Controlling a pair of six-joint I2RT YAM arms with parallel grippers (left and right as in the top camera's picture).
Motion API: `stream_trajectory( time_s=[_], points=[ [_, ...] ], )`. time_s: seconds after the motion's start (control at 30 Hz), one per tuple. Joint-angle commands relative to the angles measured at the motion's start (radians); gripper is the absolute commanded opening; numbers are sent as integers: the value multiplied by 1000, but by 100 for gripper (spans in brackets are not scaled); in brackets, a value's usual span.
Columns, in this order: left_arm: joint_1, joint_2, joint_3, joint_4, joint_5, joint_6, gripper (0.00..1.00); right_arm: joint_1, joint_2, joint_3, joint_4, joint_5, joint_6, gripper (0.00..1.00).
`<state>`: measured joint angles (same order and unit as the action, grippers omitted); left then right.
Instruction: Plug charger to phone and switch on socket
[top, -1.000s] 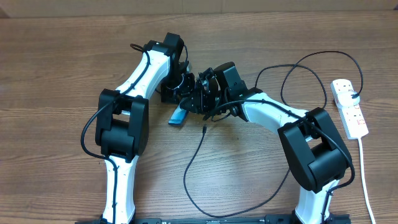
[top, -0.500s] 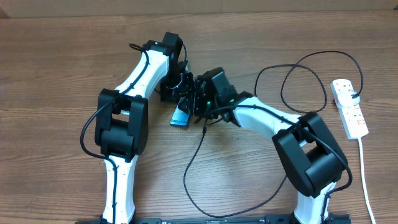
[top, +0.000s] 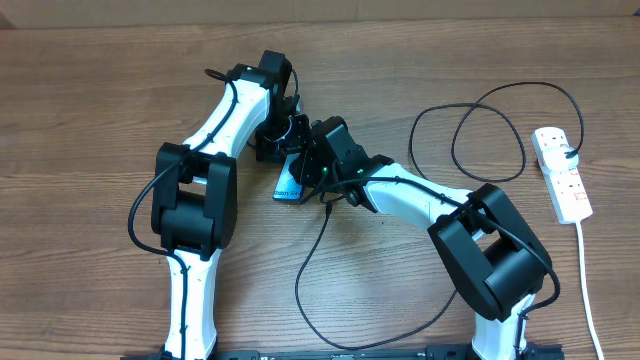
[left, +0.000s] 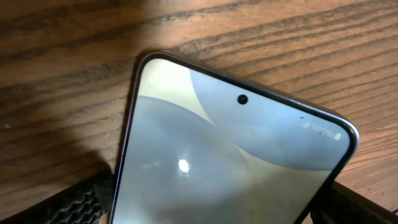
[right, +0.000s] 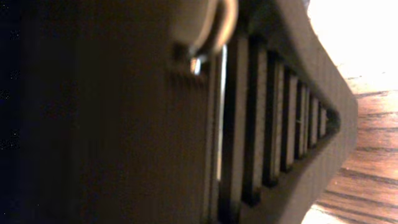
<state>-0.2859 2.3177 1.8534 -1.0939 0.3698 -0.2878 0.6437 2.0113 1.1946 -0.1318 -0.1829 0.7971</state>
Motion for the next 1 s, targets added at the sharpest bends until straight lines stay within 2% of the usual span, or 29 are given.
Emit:
stream_trajectory(
  time_s=[0.0,0.2,0.43,0.47,0.5,0.53,0.97],
  points=[
    [-75,32,-26,-42,196,87,98,-10,124,-16,9,48,45,30],
    [-75,32,-26,-43,196,87,100,-11,127,-15,-3,-11,44,15],
    [-73,32,-26,-32,197,86,100,-11,127,-15,-63,-21,40,14],
    [-73,32,-26,-31,197,86,100,-11,127,-15,-70,-20,41,15],
    [-73,32,-26,-30,197,86,100,-11,127,-15,-83,-21,41,22],
    [-73,32,-26,-30,197,86,100,-11,127,-15,-90,-21,41,22],
    [-73,32,-26,-31,200,87,100,-11,127,-15,-123,-142,40,23]
  ],
)
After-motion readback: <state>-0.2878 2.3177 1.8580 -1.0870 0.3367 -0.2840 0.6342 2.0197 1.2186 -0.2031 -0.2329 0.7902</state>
